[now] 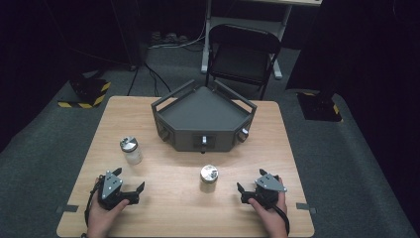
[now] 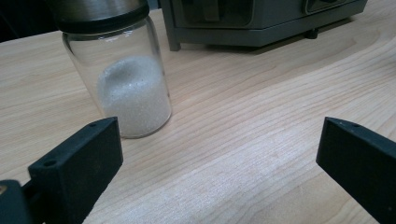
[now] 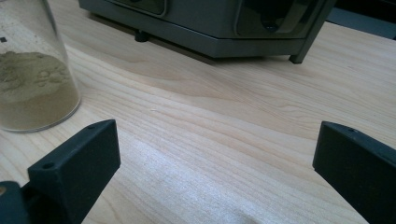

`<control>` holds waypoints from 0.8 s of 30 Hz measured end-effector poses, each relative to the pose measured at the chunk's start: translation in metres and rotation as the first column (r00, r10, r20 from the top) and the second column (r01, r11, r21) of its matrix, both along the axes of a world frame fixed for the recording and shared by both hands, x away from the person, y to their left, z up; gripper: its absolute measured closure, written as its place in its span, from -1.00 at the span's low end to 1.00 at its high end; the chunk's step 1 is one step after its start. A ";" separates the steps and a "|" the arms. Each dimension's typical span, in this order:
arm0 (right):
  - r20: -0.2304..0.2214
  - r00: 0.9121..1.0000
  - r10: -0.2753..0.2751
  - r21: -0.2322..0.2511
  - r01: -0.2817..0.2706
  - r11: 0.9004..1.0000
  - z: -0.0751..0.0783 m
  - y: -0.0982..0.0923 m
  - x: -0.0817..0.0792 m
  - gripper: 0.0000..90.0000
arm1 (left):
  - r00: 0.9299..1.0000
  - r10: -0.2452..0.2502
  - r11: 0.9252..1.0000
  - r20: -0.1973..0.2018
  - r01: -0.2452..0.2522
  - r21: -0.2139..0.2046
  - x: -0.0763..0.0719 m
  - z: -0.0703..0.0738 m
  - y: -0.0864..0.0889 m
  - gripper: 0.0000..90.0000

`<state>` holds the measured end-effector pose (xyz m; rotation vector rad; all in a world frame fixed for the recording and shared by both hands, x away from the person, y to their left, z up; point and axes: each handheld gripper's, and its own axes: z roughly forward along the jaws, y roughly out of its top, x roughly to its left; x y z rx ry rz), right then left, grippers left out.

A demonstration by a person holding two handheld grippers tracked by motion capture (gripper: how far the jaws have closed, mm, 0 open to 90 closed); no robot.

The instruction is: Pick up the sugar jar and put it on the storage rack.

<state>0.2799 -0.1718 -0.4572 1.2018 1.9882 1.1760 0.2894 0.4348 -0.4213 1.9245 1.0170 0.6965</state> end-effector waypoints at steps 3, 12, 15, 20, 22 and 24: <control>-0.009 1.000 0.027 0.029 -0.027 0.999 -0.001 -0.008 0.003 -0.99 | 1.000 -0.030 1.000 -0.008 0.030 -0.004 0.003 0.001 0.003 -0.98; -0.012 0.999 0.049 0.013 -0.049 0.999 0.000 -0.008 0.003 -0.99 | 1.000 -0.022 1.000 -0.007 0.022 0.009 0.002 0.001 0.000 -0.98; -0.015 0.999 0.052 0.012 -0.052 0.999 0.001 -0.008 0.004 -0.99 | 1.000 -0.020 1.000 -0.011 0.020 0.007 0.002 0.001 0.000 -0.98; -0.014 0.999 0.045 0.029 -0.044 0.999 0.000 -0.010 0.004 -0.99 | 1.000 -0.008 1.000 -0.015 0.008 -0.002 0.002 0.001 0.000 -0.98; -0.018 0.999 0.038 0.037 -0.037 0.999 0.000 -0.011 0.003 -0.99 | 1.000 -0.009 1.000 -0.017 0.009 -0.005 0.003 0.001 0.001 -0.98; -0.017 0.999 0.036 0.036 -0.036 0.999 0.000 -0.011 0.002 -0.99 | 1.000 -0.011 1.000 -0.016 0.011 -0.007 0.003 0.001 0.002 -0.98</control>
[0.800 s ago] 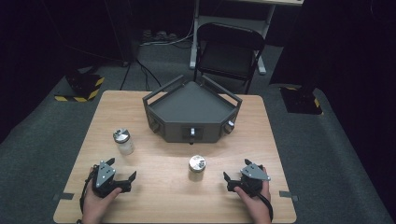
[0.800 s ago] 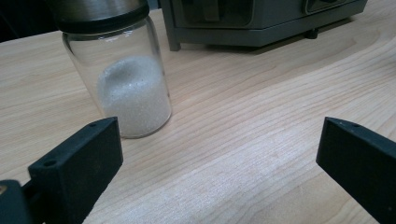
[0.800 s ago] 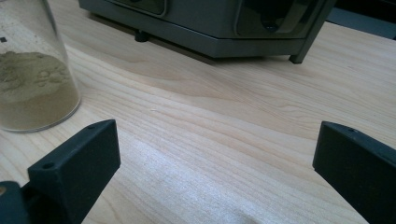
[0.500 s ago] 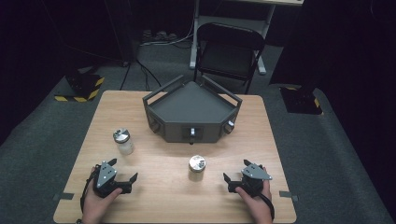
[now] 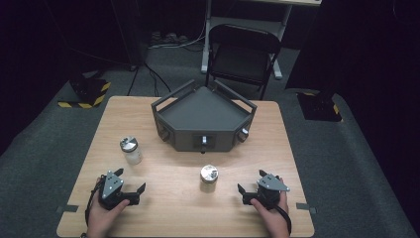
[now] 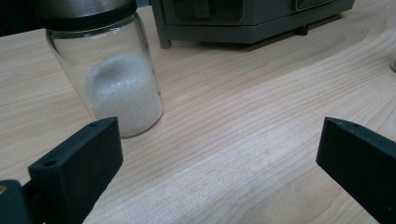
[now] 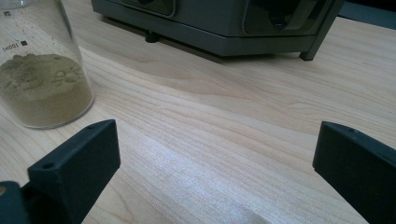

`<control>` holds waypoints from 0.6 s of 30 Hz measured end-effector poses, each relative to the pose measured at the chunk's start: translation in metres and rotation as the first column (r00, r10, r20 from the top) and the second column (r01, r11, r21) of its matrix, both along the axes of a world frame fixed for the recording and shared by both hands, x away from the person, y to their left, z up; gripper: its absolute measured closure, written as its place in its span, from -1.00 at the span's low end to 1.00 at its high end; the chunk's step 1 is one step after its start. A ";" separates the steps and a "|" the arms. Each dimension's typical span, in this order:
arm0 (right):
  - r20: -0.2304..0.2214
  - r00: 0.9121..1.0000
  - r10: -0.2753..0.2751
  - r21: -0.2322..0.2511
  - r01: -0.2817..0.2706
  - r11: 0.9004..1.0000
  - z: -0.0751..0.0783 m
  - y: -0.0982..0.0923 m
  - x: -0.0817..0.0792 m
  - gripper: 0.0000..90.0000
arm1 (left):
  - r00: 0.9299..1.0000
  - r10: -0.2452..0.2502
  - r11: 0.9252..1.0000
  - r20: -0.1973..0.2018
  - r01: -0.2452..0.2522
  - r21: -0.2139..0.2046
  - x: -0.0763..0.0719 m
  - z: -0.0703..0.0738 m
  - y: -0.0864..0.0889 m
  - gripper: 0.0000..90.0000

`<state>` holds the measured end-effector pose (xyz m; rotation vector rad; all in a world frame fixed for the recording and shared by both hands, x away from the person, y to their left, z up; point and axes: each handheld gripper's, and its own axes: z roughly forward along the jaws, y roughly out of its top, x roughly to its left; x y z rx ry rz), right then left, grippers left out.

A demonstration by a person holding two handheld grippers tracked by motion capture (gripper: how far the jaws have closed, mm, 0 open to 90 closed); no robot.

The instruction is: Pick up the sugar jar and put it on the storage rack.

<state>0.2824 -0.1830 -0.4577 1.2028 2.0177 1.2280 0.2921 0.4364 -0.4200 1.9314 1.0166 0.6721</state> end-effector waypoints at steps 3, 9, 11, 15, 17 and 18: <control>-0.002 1.000 -0.004 0.002 0.004 1.000 0.000 0.000 0.000 -0.99 | 1.000 0.002 1.000 0.001 -0.002 -0.004 -0.001 0.000 0.000 -0.98; -0.002 1.000 -0.007 0.005 0.007 1.000 0.000 0.000 0.000 -0.99 | 1.000 0.003 1.000 0.003 -0.003 -0.010 -0.001 -0.001 0.001 -0.98; -0.002 1.000 -0.002 0.003 0.002 1.000 0.000 0.000 0.000 -0.99 | 1.000 0.000 1.000 0.005 0.000 -0.011 -0.001 -0.001 0.001 -0.98; -0.003 1.000 0.005 0.000 -0.005 1.000 0.000 0.000 0.001 -0.99 | 1.000 0.005 1.000 0.011 -0.005 -0.022 -0.002 -0.001 0.001 -0.98; -0.002 1.000 0.006 0.001 -0.006 1.000 0.000 -0.001 0.001 -0.99 | 1.000 0.010 1.000 0.024 -0.009 -0.026 -0.003 0.000 0.002 -0.98; -0.001 1.000 0.005 0.001 -0.005 1.000 0.000 0.000 0.000 -0.99 | 1.000 0.010 1.000 0.024 -0.009 -0.026 -0.003 0.000 0.002 -0.98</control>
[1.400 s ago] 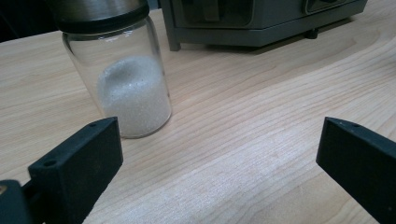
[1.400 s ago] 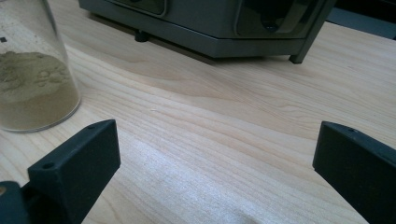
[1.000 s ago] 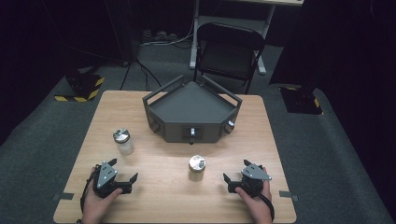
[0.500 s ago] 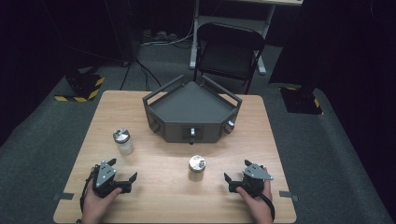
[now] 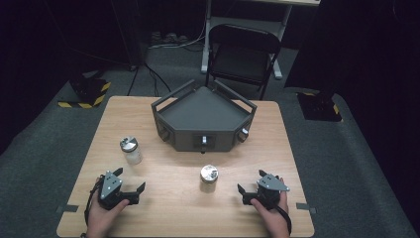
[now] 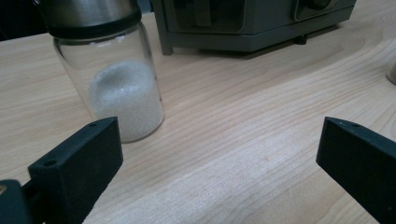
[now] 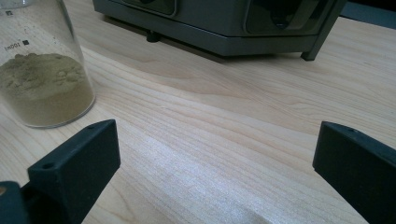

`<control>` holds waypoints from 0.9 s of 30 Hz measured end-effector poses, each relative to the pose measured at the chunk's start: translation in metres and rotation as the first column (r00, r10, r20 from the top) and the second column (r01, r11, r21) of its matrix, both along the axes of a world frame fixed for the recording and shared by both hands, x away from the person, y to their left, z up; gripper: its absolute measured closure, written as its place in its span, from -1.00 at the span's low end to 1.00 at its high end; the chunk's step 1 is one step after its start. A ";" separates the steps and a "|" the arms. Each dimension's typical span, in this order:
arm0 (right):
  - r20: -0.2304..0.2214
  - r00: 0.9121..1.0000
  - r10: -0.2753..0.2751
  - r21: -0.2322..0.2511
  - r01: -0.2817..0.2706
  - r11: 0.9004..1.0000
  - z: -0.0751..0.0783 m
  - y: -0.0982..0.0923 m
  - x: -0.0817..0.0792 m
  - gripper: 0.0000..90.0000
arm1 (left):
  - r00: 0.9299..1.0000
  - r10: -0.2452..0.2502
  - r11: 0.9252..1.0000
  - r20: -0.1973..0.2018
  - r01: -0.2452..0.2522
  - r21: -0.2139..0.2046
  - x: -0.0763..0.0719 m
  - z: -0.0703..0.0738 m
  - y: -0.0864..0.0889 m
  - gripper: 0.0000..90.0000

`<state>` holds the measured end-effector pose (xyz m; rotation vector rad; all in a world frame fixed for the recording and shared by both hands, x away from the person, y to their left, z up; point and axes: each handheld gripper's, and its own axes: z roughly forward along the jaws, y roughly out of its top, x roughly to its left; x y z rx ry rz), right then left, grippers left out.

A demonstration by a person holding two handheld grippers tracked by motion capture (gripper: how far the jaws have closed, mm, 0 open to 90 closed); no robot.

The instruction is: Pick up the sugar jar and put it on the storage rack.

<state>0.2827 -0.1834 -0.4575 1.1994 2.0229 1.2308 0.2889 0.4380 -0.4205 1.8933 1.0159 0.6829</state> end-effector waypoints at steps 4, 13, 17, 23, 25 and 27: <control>0.002 1.000 0.004 0.001 -0.004 1.000 0.000 0.000 0.000 -0.99 | 1.000 0.007 1.000 0.015 -0.007 -0.006 -0.003 0.002 0.001 -0.98; 0.000 1.000 0.011 -0.002 -0.011 1.000 0.000 -0.001 0.001 -0.99 | 1.000 0.015 1.000 0.023 -0.014 -0.023 -0.003 0.002 0.005 -0.98; 0.002 1.000 0.014 0.001 -0.014 1.000 0.000 -0.002 0.001 -0.99 | 0.999 0.022 0.999 0.023 -0.021 -0.041 -0.002 0.003 0.006 -0.98; 0.003 1.000 0.013 0.008 -0.013 1.000 -0.001 -0.003 0.001 -0.99 | 0.998 0.032 0.998 0.047 -0.029 -0.050 0.002 0.011 0.005 -0.98; 0.004 1.000 0.014 0.007 -0.014 1.000 -0.001 -0.003 0.000 -0.99 | 0.998 0.031 0.998 0.049 -0.028 -0.052 0.004 0.013 0.004 -0.98; 0.004 1.000 0.016 0.006 -0.016 1.000 -0.001 -0.003 0.000 -0.99 | 0.998 0.024 0.998 0.051 -0.021 -0.051 0.006 0.017 0.004 -0.98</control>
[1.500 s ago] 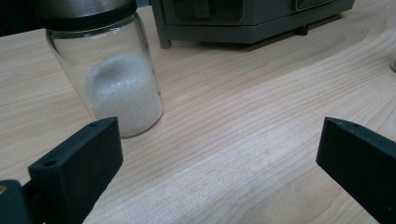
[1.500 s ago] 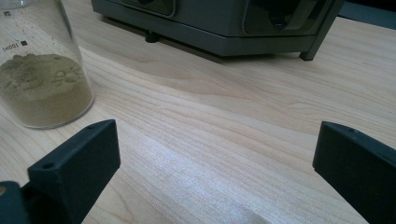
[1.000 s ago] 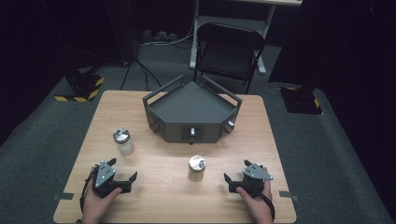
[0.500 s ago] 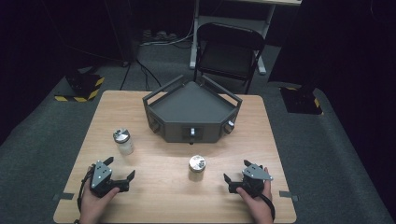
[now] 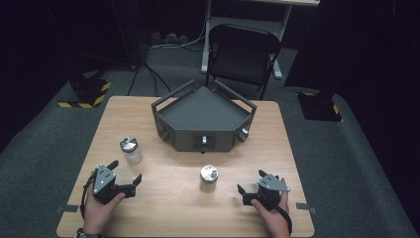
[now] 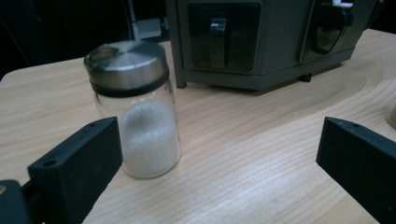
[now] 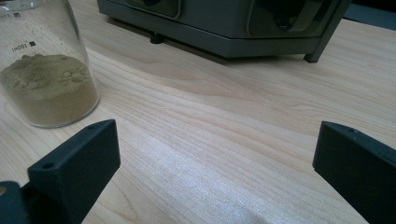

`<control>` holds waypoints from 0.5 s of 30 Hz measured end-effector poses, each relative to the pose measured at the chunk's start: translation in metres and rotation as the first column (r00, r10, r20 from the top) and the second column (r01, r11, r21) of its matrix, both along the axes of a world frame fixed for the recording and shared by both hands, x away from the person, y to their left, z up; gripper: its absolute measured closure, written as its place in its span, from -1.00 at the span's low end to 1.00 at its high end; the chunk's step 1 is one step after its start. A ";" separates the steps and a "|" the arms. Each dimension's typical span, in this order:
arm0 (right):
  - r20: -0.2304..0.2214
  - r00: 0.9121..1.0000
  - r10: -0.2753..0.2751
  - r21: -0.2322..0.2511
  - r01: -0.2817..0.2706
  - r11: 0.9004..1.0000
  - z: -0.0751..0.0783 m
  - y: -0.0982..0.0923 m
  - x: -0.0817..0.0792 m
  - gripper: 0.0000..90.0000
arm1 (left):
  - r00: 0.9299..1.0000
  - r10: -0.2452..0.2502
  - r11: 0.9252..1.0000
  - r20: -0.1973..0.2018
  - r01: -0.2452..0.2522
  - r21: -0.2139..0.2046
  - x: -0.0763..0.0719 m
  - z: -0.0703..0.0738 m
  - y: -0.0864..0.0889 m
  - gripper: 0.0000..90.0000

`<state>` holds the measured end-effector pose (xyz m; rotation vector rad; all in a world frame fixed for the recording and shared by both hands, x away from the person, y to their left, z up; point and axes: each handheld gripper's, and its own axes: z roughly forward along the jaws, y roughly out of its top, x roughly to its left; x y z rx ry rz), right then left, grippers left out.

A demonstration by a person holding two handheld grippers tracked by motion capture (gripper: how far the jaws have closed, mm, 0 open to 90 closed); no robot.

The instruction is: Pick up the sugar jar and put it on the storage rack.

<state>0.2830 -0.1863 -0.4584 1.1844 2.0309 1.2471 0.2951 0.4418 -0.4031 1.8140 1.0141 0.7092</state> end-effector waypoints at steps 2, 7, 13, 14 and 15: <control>0.003 1.000 0.000 0.000 0.000 1.000 0.000 0.000 0.000 -0.99 | 1.000 -0.004 1.000 0.006 0.004 0.009 0.002 0.004 -0.002 -0.98; -0.001 1.000 0.003 0.002 -0.003 1.000 0.000 -0.001 0.000 -0.99 | 1.000 0.003 1.000 0.012 -0.003 -0.003 0.006 0.007 -0.001 -0.98; -0.003 1.000 0.005 0.001 -0.005 1.000 0.000 -0.001 0.001 -0.99 | 1.000 0.019 1.000 0.013 -0.018 -0.014 0.013 0.011 0.001 -0.99; -0.003 1.000 0.004 0.001 -0.004 1.000 0.000 -0.001 0.001 -0.99 | 1.000 0.019 1.000 0.015 -0.019 -0.012 0.013 0.012 0.001 -0.99; -0.003 1.000 0.004 0.001 -0.004 1.000 0.000 -0.001 0.001 -0.99 | 1.000 0.019 1.000 0.015 -0.019 -0.012 0.013 0.012 0.001 -0.99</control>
